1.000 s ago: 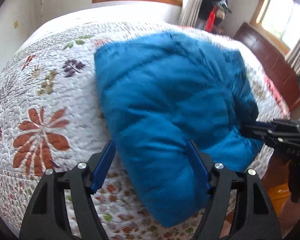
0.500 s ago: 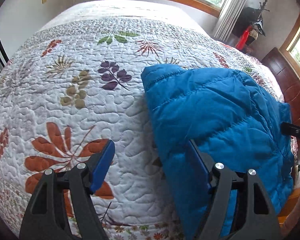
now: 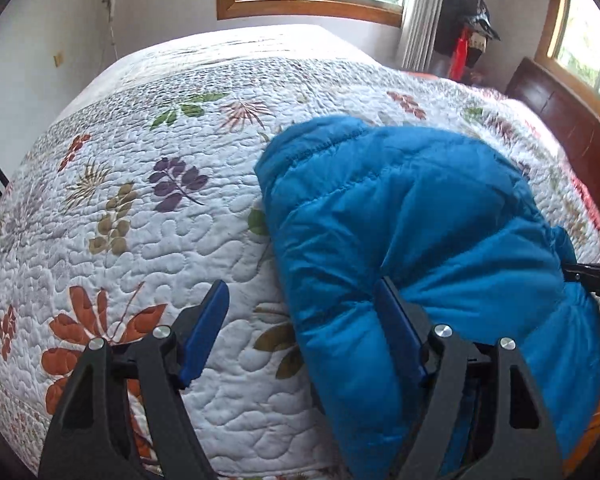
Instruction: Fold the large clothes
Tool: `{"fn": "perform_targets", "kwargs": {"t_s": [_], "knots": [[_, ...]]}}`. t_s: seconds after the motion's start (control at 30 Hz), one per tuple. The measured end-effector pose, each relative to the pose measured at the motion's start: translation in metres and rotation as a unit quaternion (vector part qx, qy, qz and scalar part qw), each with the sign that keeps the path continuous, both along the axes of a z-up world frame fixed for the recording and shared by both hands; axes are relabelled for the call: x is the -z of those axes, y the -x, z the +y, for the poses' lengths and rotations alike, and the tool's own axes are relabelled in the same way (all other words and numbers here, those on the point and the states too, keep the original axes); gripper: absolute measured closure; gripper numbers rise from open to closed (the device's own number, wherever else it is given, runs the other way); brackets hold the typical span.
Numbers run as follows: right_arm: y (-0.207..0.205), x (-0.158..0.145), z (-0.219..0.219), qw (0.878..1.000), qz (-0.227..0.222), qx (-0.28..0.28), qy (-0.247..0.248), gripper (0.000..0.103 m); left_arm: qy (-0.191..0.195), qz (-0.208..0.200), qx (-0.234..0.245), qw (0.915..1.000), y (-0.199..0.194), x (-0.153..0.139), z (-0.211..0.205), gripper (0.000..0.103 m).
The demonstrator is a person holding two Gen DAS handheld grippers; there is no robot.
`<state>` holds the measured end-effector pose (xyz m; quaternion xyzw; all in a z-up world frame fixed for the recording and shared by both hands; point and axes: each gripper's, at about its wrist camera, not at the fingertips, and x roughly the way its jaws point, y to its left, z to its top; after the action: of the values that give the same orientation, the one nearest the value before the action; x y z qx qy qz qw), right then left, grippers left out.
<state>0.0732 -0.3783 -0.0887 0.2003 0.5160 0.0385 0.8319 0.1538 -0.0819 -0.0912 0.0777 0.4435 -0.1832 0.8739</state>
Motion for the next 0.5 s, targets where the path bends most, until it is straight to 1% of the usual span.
{"fn": "perform_targets", "kwargs": {"t_s": [0.1,0.2,0.27,0.33,0.37,0.4,0.47,0.5], "knots": [[-0.003,0.002,0.001,1.000,0.007,0.004,0.004,0.088,0.009,0.027,-0.003,0.9996,-0.009,0.007,-0.002,0.028],[-0.002,-0.007,0.002,1.000,0.010,0.007,0.018,0.087,0.020,0.055,-0.006,0.9983,-0.019,0.004,0.003,0.028],[0.003,-0.017,0.003,1.000,0.002,0.010,0.027,0.079,0.028,0.066,-0.007,0.9974,-0.020,-0.001,0.008,0.030],[0.012,-0.031,0.005,0.999,-0.009,0.014,0.046,0.077,0.049,0.076,-0.013,0.9958,-0.017,-0.010,0.019,0.031],[0.017,-0.039,0.007,0.998,-0.014,0.017,0.058,0.077,0.060,0.074,-0.015,0.9953,-0.012,-0.016,0.025,0.031],[0.022,-0.047,0.009,0.997,-0.018,0.020,0.070,0.076,0.062,0.064,-0.018,0.9959,-0.006,-0.022,0.028,0.031],[0.034,-0.065,0.016,0.995,-0.038,0.020,0.092,0.074,0.053,0.042,-0.027,0.9973,0.008,-0.033,0.032,0.031],[0.040,-0.075,0.023,0.994,-0.050,0.011,0.099,0.074,0.055,0.036,-0.027,0.9975,0.015,-0.038,0.033,0.031]]}}
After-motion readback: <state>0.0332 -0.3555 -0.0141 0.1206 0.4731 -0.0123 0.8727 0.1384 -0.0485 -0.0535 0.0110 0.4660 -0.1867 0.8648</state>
